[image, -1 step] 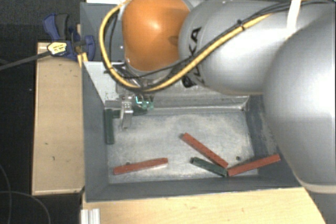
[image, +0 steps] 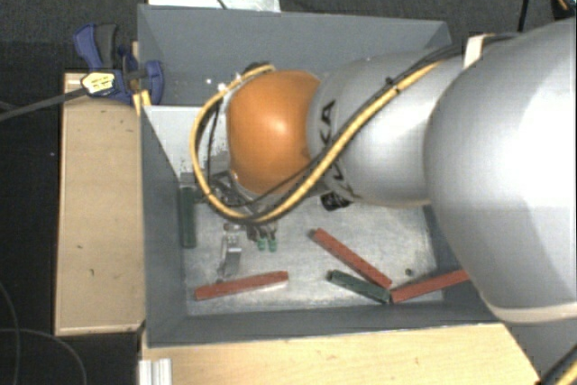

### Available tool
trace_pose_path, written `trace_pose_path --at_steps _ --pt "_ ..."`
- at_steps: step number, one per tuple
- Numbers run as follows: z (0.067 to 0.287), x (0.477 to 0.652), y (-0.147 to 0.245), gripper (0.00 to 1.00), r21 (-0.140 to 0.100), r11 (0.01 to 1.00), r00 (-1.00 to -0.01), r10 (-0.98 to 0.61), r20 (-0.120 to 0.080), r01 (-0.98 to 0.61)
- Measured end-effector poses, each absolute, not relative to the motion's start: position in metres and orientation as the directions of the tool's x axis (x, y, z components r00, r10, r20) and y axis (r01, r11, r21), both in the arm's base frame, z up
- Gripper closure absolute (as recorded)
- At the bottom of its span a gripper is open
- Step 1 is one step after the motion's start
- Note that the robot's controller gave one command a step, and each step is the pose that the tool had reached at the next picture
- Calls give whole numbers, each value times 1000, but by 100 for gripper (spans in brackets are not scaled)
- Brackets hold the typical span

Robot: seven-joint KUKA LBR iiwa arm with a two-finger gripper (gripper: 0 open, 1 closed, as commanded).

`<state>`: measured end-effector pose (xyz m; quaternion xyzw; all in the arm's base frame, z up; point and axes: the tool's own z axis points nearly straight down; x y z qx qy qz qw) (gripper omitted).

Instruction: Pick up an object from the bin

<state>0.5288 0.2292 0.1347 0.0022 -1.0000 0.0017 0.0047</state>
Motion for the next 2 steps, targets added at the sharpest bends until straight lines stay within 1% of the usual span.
trace_pose_path --at_steps 1,2 --pt "67 483 185 0 -3 994 -994 106 5 106" --pt "70 485 187 100 2 994 -994 110 -2 110"
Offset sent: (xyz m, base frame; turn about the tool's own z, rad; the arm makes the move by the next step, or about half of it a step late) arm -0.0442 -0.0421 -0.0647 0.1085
